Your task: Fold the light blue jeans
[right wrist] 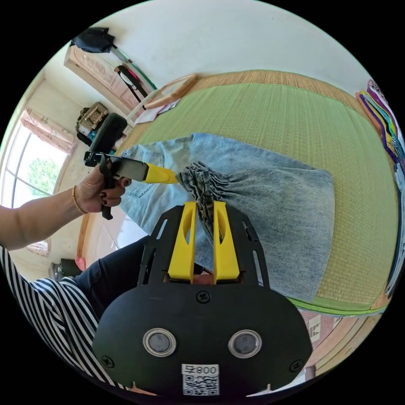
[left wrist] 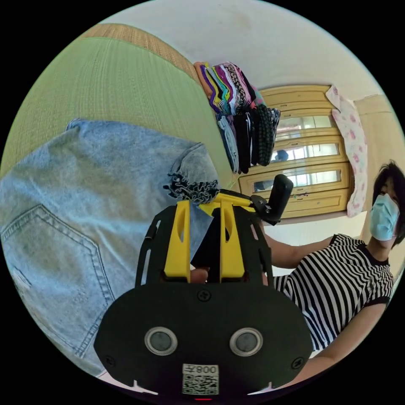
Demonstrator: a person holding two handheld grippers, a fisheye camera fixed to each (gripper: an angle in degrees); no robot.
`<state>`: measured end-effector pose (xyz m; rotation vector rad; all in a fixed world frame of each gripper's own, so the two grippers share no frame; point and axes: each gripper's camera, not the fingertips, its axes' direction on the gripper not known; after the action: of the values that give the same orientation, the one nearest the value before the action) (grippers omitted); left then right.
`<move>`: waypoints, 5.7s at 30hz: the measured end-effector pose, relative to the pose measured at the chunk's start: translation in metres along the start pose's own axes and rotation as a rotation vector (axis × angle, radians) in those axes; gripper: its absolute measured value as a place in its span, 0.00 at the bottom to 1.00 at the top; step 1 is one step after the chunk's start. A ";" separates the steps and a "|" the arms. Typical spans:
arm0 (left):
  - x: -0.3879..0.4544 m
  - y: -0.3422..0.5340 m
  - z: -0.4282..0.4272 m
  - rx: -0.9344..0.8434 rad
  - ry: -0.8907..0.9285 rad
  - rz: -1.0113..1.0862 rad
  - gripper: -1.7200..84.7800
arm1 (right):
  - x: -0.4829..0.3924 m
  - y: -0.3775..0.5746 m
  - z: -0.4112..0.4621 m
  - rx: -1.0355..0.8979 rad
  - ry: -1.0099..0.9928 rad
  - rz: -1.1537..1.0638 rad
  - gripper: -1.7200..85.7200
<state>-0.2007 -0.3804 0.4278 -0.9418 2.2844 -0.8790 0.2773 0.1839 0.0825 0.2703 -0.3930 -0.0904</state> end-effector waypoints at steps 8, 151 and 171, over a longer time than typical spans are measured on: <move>-0.046 0.032 -0.036 0.029 0.050 -0.155 0.17 | -0.032 -0.016 0.015 -0.047 0.085 -0.088 0.12; 0.198 0.287 0.114 0.112 -0.310 0.534 0.05 | 0.088 -0.051 -0.199 0.386 -0.329 0.512 0.04; 0.022 0.419 -0.148 0.371 -0.159 0.107 0.04 | -0.104 -0.162 -0.083 0.230 -0.377 0.355 0.04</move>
<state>-0.4873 -0.1128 0.2180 -0.6910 1.9294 -1.0909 0.2077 0.0627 -0.0741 0.4078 -0.8222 0.2587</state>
